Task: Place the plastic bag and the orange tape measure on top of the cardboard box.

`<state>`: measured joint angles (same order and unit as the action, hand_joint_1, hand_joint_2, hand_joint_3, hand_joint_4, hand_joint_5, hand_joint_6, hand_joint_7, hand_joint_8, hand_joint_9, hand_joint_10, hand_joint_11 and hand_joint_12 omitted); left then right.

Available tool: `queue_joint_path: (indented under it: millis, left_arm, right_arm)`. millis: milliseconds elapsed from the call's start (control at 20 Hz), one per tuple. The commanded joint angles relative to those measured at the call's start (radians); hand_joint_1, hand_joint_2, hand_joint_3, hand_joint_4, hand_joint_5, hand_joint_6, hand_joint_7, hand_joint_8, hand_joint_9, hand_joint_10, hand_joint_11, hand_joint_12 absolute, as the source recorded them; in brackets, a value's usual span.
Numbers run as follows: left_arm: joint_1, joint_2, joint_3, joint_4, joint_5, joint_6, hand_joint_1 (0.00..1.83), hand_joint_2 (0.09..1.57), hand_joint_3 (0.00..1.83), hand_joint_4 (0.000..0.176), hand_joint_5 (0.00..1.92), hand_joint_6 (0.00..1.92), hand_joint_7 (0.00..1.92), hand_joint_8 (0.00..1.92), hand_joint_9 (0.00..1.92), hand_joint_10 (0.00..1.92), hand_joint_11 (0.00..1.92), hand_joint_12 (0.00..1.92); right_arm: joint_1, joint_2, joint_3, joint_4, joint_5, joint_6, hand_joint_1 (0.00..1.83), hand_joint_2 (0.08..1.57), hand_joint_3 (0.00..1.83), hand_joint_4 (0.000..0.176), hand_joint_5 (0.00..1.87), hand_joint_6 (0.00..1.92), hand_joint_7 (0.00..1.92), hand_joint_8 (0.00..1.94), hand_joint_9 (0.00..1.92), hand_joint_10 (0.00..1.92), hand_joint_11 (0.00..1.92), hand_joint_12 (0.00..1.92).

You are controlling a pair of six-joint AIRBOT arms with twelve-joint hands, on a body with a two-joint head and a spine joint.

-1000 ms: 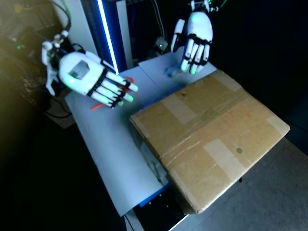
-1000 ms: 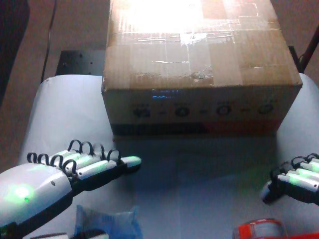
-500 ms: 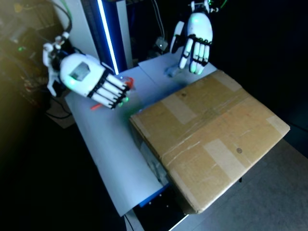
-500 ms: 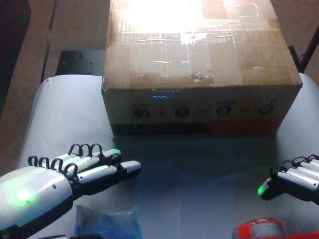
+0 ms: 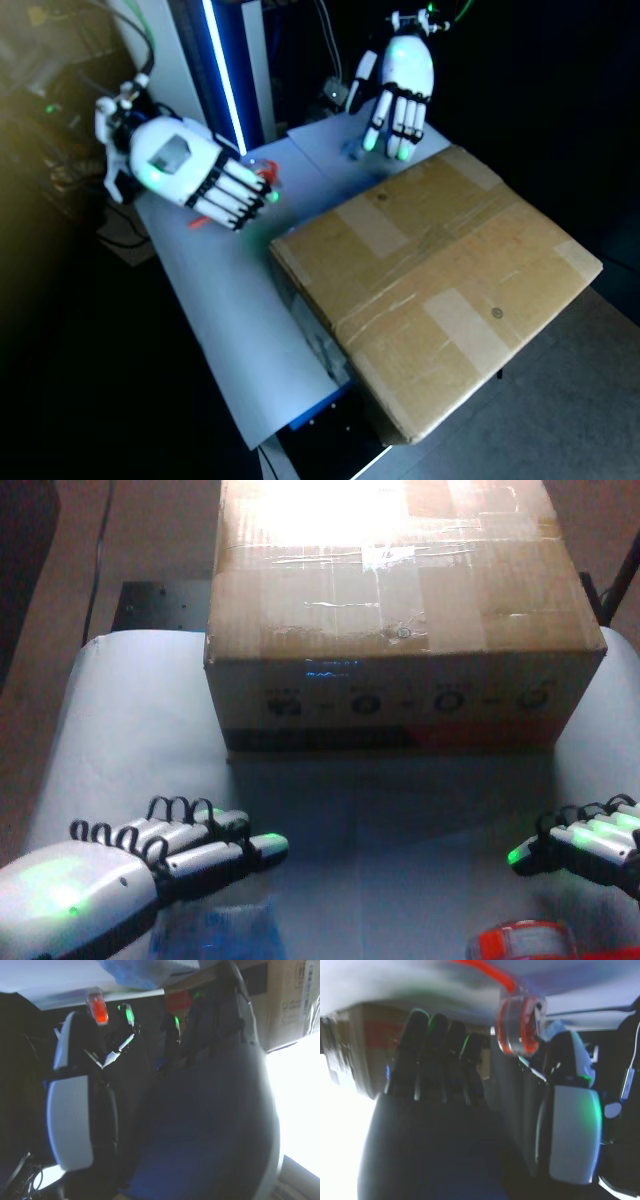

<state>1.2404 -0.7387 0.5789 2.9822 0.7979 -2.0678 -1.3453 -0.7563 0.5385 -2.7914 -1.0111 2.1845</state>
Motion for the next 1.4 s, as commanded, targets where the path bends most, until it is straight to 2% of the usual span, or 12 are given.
queue_joint_path:
  millis: [0, 100, 150, 400, 650, 850, 1000, 1100, 1150, 1200, 1300, 1350]
  left_arm:
    - [-0.004, -0.01, 0.006, 0.03, 0.083, -0.002, 0.74, 1.13, 0.0, 0.145, 0.16, 0.01, 0.0, 0.0, 0.02, 0.01, 0.0, 0.84]
    - [-0.004, -0.027, 0.019, 0.03, 0.063, 0.011, 0.73, 1.13, 0.0, 0.16, 0.14, 0.0, 0.0, 0.0, 0.01, 0.0, 0.0, 0.96]
    - [-0.004, -0.034, 0.023, 0.021, 0.056, 0.019, 0.74, 1.13, 0.0, 0.175, 0.11, 0.0, 0.0, 0.0, 0.0, 0.0, 0.0, 0.76]
    - [-0.003, -0.085, 0.047, -0.029, 0.022, 0.052, 0.66, 1.19, 0.01, 0.157, 0.13, 0.0, 0.0, 0.0, 0.04, 0.01, 0.0, 0.96]
    - [0.006, -0.11, 0.058, -0.055, -0.012, 0.077, 0.53, 1.27, 0.01, 0.125, 0.17, 0.0, 0.03, 0.0, 0.08, 0.02, 0.0, 0.85]
    - [0.021, -0.124, 0.061, -0.064, -0.023, 0.077, 0.8, 1.31, 0.0, 0.103, 0.3, 0.01, 0.13, 0.01, 0.17, 0.08, 0.0, 1.06]
    - [0.031, -0.138, 0.074, -0.076, -0.04, 0.077, 0.96, 1.37, 0.0, 0.077, 0.46, 0.0, 0.25, 0.0, 0.05, 0.67, 0.0, 1.38]
    - [0.033, -0.145, 0.083, -0.082, -0.047, 0.077, 1.06, 1.36, 0.0, 0.036, 0.54, 0.01, 0.31, 0.01, 0.02, 1.1, 0.04, 1.57]
    - [0.034, -0.149, 0.085, -0.087, -0.047, 0.079, 1.05, 1.37, 0.0, 0.031, 0.56, 0.01, 0.32, 0.01, 0.02, 1.16, 0.08, 1.59]
    - [0.035, -0.154, 0.087, -0.098, -0.048, 0.096, 1.09, 1.36, 0.0, 0.014, 0.61, 0.03, 0.37, 0.04, 0.12, 1.26, 0.24, 1.61]
    - [0.036, -0.166, 0.095, -0.124, -0.05, 0.126, 1.07, 1.35, 0.0, 0.0, 0.69, 0.04, 0.44, 0.08, 0.26, 1.29, 0.38, 1.59]
    - [0.037, -0.175, 0.104, -0.134, -0.052, 0.131, 1.24, 1.37, 0.0, 0.0, 0.51, 1.34, 0.47, 0.15, 0.43, 1.62, 0.4, 1.58]
  right_arm:
    - [0.005, -0.007, 0.002, -0.021, -0.097, 0.001, 0.74, 0.92, 0.0, 0.0, 0.13, 0.79, 0.15, 0.78, 0.09, 1.14, 0.0, 1.69]
    - [0.005, -0.029, 0.015, -0.015, -0.094, -0.002, 0.71, 0.94, 0.0, 0.0, 0.09, 0.85, 0.11, 0.85, 0.05, 1.23, 0.0, 1.75]
    - [0.005, -0.039, 0.021, -0.011, -0.091, -0.005, 0.71, 0.94, 0.0, 0.0, 0.02, 0.93, 0.06, 0.88, 0.0, 1.23, 0.0, 1.74]
    - [0.005, -0.074, 0.034, 0.022, -0.079, -0.069, 0.72, 0.93, 0.0, 0.0, 0.12, 0.69, 0.21, 0.6, 0.1, 1.06, 0.0, 1.71]
    - [0.006, -0.106, 0.051, 0.025, -0.055, -0.074, 0.77, 0.9, 0.0, 0.0, 0.25, 0.4, 0.35, 0.28, 0.2, 0.8, 0.0, 1.55]
    - [0.006, -0.117, 0.054, 0.024, -0.047, -0.074, 1.0, 0.96, 0.0, 0.0, 0.48, 0.37, 0.36, 0.59, 0.28, 0.99, 0.13, 1.56]
    - [0.006, -0.121, 0.058, 0.023, -0.044, -0.075, 1.12, 1.01, 0.01, 0.0, 0.67, 0.44, 0.5, 0.88, 0.46, 1.17, 0.31, 1.59]
    - [0.006, -0.124, 0.059, 0.023, -0.044, -0.081, 1.15, 1.05, 0.01, 0.0, 0.79, 0.49, 0.6, 0.99, 0.57, 1.16, 0.43, 1.57]
    - [0.006, -0.125, 0.059, 0.023, -0.044, -0.082, 1.16, 1.11, 0.01, 0.0, 0.91, 0.92, 0.67, 1.01, 0.63, 1.15, 0.5, 1.57]
    - [0.006, -0.126, 0.059, 0.023, -0.044, -0.082, 1.23, 1.15, 0.0, 0.0, 1.0, 0.87, 0.82, 1.35, 0.73, 1.21, 0.64, 1.58]
    - [0.006, -0.128, 0.06, 0.023, -0.044, -0.082, 1.37, 1.15, 0.0, 0.0, 0.99, 0.88, 0.82, 1.24, 0.82, 1.4, 0.77, 1.58]
    - [0.007, -0.129, 0.06, 0.023, -0.044, -0.082, 1.37, 1.14, 0.0, 0.0, 1.01, 0.84, 0.83, 1.22, 0.82, 1.4, 0.78, 1.57]
